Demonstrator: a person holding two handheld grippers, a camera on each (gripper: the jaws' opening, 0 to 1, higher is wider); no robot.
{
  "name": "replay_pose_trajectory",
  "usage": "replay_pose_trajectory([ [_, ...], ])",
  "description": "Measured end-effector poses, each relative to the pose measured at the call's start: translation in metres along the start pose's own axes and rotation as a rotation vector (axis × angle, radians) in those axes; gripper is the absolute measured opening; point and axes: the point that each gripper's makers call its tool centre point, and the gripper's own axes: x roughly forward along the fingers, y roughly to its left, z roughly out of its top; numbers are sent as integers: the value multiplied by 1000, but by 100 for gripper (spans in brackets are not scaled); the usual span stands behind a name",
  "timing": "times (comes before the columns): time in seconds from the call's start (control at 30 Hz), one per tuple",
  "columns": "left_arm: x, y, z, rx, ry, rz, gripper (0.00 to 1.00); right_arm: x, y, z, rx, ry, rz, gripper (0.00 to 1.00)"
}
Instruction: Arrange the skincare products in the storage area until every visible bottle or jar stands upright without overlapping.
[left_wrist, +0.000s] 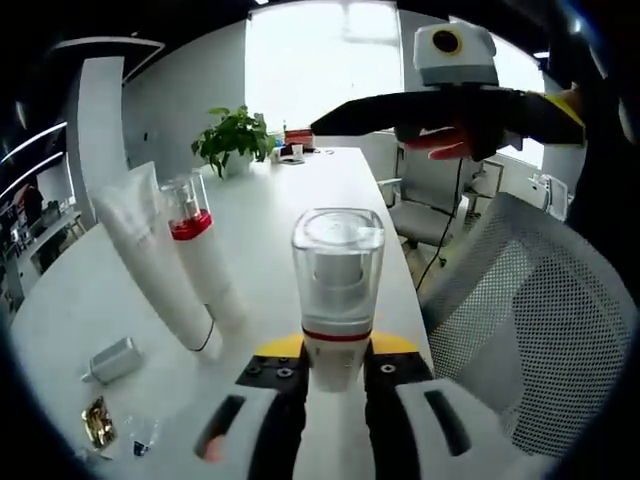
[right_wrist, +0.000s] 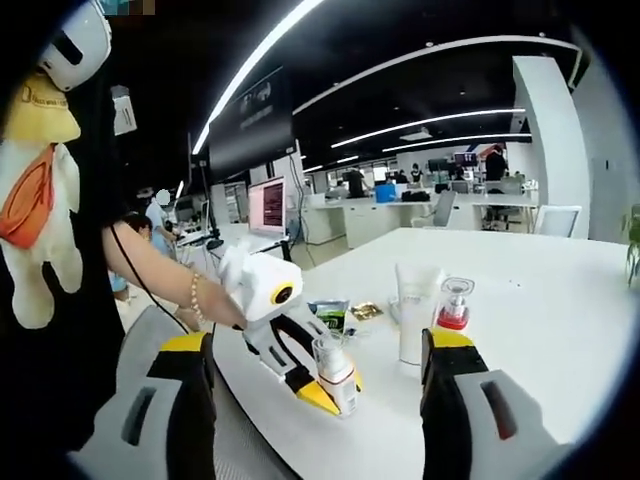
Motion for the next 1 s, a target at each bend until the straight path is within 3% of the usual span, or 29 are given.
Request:
replay_pose_trajectory([
  [0.53,18,13,-11,7,13,-19,24,-11,-19,-14,43,-4,-72,99],
  [1.0,33,23,-15,28,3,-21,22,-16,-29,-25,72,5,-114,100],
])
